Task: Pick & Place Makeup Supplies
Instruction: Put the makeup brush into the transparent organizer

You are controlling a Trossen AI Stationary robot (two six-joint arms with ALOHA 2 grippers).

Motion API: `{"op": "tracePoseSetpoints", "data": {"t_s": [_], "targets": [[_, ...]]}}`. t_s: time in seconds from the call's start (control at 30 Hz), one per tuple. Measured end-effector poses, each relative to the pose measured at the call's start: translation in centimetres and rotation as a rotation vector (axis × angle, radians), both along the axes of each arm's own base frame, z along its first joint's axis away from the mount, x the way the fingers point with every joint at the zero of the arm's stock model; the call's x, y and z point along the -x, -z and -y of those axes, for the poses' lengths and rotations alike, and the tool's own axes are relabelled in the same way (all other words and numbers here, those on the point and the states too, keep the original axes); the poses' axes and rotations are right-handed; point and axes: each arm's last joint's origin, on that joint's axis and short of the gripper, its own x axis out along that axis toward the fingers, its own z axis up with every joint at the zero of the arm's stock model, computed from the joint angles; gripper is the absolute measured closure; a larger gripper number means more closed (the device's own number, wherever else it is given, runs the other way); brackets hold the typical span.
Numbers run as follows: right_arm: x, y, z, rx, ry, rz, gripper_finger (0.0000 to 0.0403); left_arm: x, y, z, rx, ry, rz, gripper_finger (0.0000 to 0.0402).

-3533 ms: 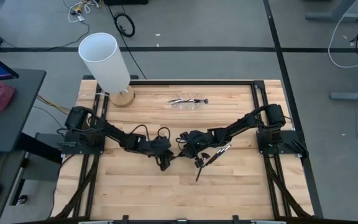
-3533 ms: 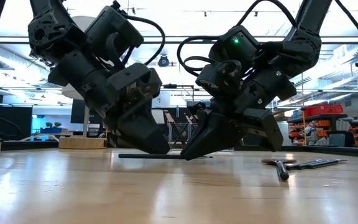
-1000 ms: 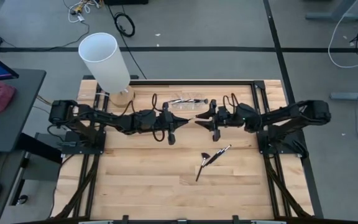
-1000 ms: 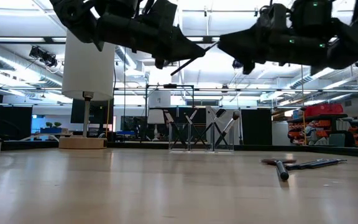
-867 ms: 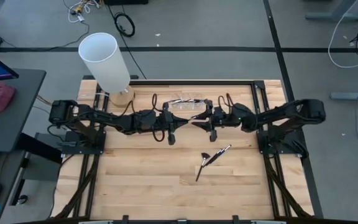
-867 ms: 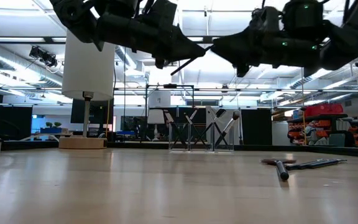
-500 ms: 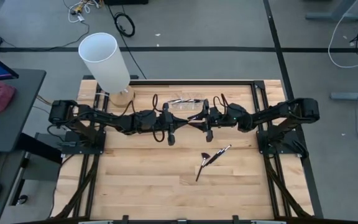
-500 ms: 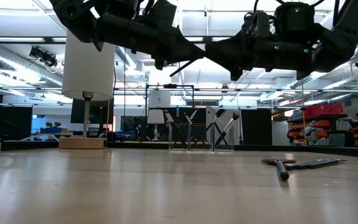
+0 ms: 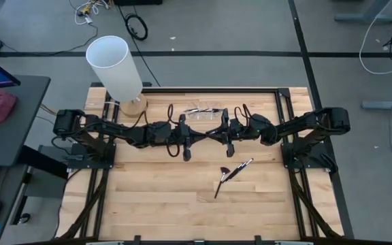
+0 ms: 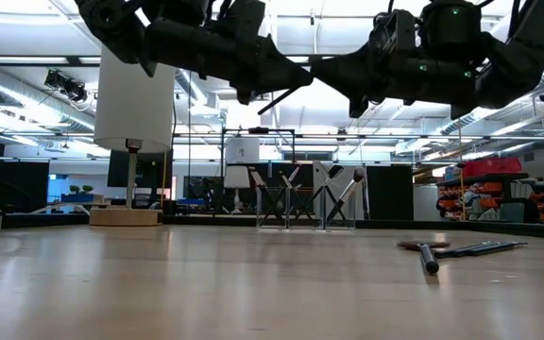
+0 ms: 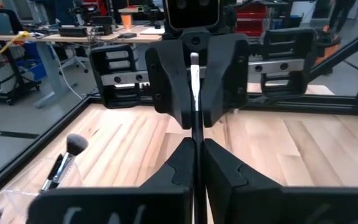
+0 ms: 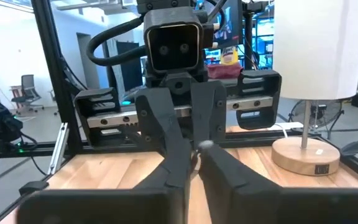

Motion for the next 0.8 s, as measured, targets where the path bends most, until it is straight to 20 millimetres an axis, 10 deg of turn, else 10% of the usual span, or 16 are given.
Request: {"op": "tracePoseSetpoints", "data": {"t_s": [0.8], "targets": [[-0.39,0.78,0.95,0.003,0.152,-0.126,0.0392,0.21,0.57,-0.52,-0.026,-0.156,-0.065,0.0266]]}}
